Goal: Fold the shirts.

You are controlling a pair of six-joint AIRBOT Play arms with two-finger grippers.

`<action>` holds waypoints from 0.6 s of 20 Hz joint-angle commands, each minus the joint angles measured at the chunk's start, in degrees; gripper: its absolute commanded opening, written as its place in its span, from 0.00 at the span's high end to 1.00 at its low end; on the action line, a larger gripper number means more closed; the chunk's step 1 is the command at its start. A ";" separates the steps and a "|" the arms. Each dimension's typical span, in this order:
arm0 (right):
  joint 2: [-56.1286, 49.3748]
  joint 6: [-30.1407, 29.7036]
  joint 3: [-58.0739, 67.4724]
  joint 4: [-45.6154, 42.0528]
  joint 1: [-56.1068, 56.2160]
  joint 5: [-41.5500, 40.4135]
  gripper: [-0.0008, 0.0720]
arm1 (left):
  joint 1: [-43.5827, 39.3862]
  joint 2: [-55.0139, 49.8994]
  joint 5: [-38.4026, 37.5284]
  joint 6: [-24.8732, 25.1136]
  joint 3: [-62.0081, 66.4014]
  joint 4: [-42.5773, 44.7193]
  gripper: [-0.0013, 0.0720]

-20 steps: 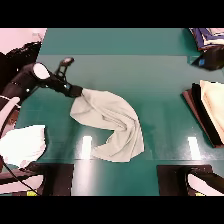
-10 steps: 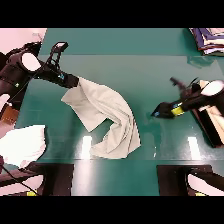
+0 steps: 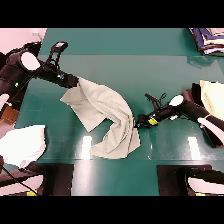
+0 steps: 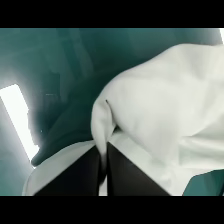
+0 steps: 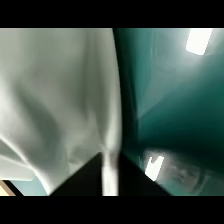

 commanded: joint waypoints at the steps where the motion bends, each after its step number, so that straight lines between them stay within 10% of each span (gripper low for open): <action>1: -1.73 -0.31 2.36 -4.44 1.22 -0.79 0.97 | -0.02 0.04 -1.66 0.04 0.07 0.07 0.95; 12: 17.62 3.56 29.53 -29.79 -5.90 0.35 0.97 | -0.02 8.46 -2.80 0.04 16.37 9.70 0.95</action>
